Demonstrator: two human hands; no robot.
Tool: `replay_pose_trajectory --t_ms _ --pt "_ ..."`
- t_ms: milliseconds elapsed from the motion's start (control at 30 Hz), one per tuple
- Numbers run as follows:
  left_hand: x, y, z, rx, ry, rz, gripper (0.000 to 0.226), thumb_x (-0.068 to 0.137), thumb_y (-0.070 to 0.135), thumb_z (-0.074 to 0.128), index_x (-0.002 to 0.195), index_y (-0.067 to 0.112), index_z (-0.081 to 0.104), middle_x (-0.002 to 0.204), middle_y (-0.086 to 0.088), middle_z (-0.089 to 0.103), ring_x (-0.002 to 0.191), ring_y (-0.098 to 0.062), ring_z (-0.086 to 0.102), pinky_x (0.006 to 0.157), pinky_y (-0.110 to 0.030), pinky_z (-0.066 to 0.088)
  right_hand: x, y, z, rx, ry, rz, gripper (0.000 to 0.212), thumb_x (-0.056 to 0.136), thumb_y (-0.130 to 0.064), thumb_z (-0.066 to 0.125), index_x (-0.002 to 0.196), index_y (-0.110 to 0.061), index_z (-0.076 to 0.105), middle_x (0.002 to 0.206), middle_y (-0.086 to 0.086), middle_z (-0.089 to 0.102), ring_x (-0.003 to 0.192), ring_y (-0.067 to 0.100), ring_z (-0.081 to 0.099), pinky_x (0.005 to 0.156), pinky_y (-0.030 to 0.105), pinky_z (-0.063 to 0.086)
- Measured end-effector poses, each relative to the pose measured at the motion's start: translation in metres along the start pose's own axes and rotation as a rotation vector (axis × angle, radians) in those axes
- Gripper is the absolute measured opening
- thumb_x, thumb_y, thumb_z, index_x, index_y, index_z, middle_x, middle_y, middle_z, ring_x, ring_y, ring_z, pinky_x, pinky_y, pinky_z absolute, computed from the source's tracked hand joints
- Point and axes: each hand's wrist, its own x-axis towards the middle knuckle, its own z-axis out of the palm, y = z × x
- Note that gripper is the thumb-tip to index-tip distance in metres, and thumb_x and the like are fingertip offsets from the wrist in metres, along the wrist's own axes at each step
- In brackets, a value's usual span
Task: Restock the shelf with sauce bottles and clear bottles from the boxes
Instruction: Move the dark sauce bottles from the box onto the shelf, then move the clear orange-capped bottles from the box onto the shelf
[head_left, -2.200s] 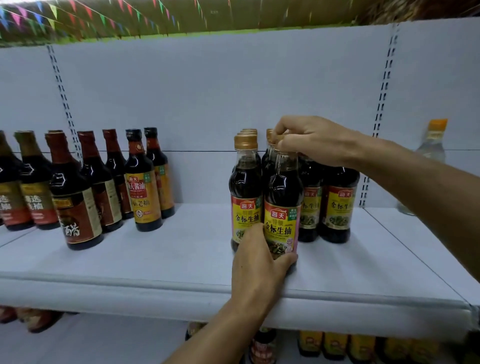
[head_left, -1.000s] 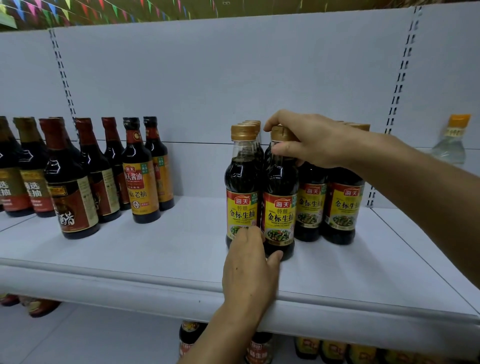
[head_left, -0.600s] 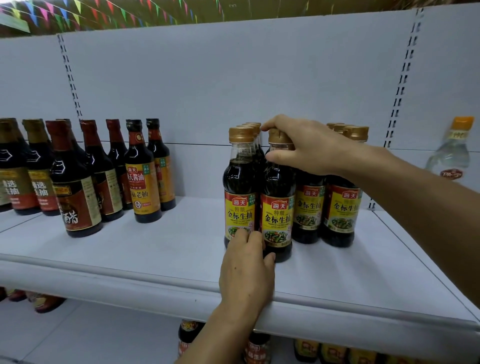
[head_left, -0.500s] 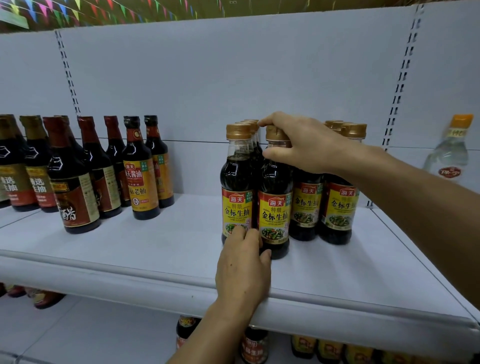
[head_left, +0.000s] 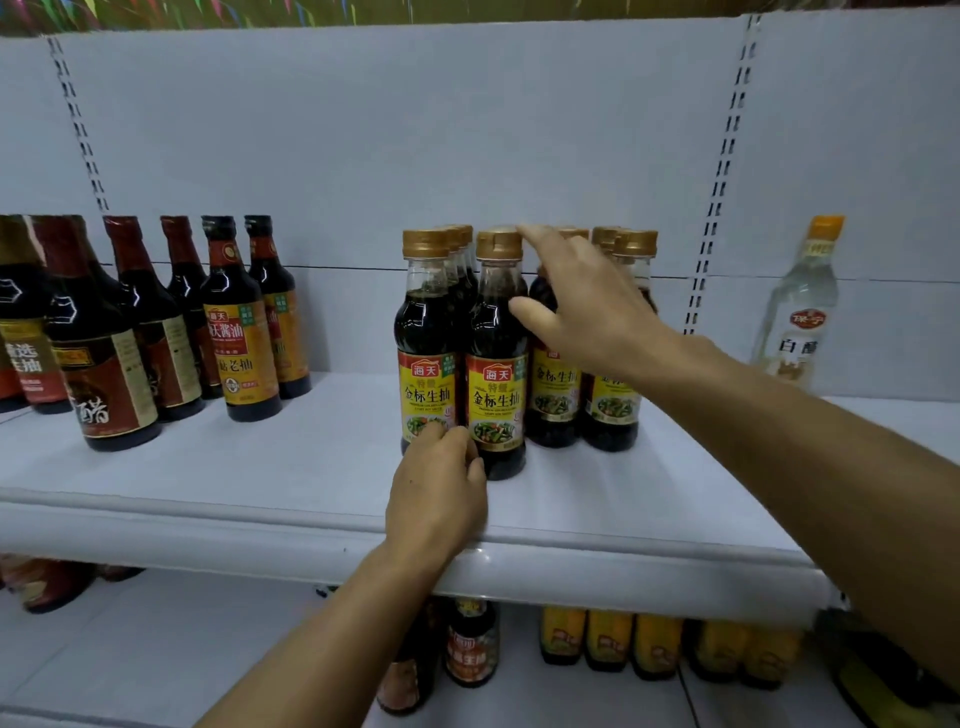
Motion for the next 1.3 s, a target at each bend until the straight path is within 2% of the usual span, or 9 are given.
replay_pose_trajectory --t_ms 200,300,400,500,667,933,1100,1200,1300 --pt "-0.001 0.016 -0.012 0.016 -0.030 0.070 0.017 0.090 0.017 0.058 0.074 0.021 0.054 0.089 -0.001 0.057 0.078 -0.016 0.047 0.061 -0.029 0.030 -0.039 -0.004 -0.022 -0.005 -0.032 0.050 0.068 0.094 -0.041 0.054 0.152 -0.026 0.022 0.129 0.011 0.050 0.110 0.026 0.054 0.088 0.041 0.049" --pt "-0.008 0.033 -0.019 -0.019 -0.031 0.174 0.023 0.088 0.015 0.057 0.067 0.017 0.051 0.078 0.000 0.056 0.074 -0.019 0.049 0.053 -0.026 0.026 -0.056 -0.007 -0.038 0.008 -0.048 0.093 0.061 0.094 -0.042 0.054 0.148 -0.028 0.030 0.128 0.008 0.051 0.114 0.025 0.054 0.091 0.044 0.049" --pt "-0.025 0.053 -0.023 -0.097 -0.059 0.265 0.022 0.089 0.014 0.058 0.068 0.018 0.051 0.075 0.003 0.051 0.070 -0.015 0.046 0.055 -0.026 0.027 -0.078 -0.011 -0.055 0.004 -0.051 0.130 0.054 0.094 -0.041 0.054 0.144 -0.026 0.040 0.127 0.007 0.053 0.110 0.021 0.056 0.092 0.041 0.049" --pt "-0.045 0.072 -0.023 -0.180 -0.092 0.333 0.013 0.091 0.015 0.059 0.078 0.017 0.058 0.083 0.003 0.052 0.076 -0.015 0.048 0.065 -0.031 0.038 -0.105 -0.013 -0.073 -0.013 -0.041 0.171 0.045 0.096 -0.040 0.054 0.136 -0.023 0.051 0.121 0.004 0.058 0.088 0.012 0.052 0.086 0.039 0.049" --pt "-0.076 0.110 -0.023 -0.275 -0.168 0.409 0.009 0.093 0.019 0.059 0.085 0.020 0.062 0.090 0.005 0.052 0.082 -0.013 0.051 0.071 -0.032 0.044 -0.153 -0.015 -0.107 -0.033 -0.039 0.256 0.030 0.096 -0.037 0.055 0.118 -0.020 0.064 0.104 -0.004 0.065 0.070 -0.002 0.044 0.081 0.034 0.047" --pt "-0.117 0.151 -0.019 -0.387 -0.310 0.436 0.008 0.093 0.020 0.058 0.090 0.020 0.066 0.095 0.002 0.058 0.090 -0.017 0.057 0.084 -0.042 0.051 -0.222 -0.011 -0.152 -0.050 -0.085 0.400 0.023 0.096 -0.037 0.054 0.104 -0.022 0.069 0.097 -0.011 0.067 0.078 0.001 0.053 0.076 0.035 0.051" --pt "-0.136 0.176 -0.008 -0.414 -0.324 0.448 0.007 0.092 0.021 0.060 0.087 0.024 0.063 0.092 0.005 0.058 0.089 -0.014 0.057 0.082 -0.040 0.051 -0.248 0.004 -0.170 -0.021 -0.061 0.423 0.020 0.096 -0.034 0.055 0.103 -0.022 0.070 0.096 -0.012 0.066 0.077 0.005 0.057 0.075 0.036 0.051" --pt "-0.146 0.199 0.003 -0.428 -0.321 0.449 0.010 0.092 0.021 0.060 0.085 0.028 0.060 0.091 0.008 0.057 0.087 -0.011 0.058 0.080 -0.038 0.053 -0.261 0.020 -0.182 -0.004 -0.045 0.417 0.021 0.096 -0.033 0.055 0.104 -0.021 0.070 0.095 -0.011 0.067 0.074 0.001 0.055 0.073 0.031 0.049" --pt "-0.155 0.223 0.015 -0.422 -0.313 0.430 0.007 0.091 0.021 0.060 0.086 0.024 0.063 0.090 0.007 0.058 0.085 -0.013 0.058 0.077 -0.041 0.053 -0.274 0.037 -0.195 0.021 -0.045 0.388 0.020 0.096 -0.032 0.055 0.104 -0.021 0.071 0.095 -0.010 0.067 0.072 -0.001 0.053 0.071 0.027 0.046"
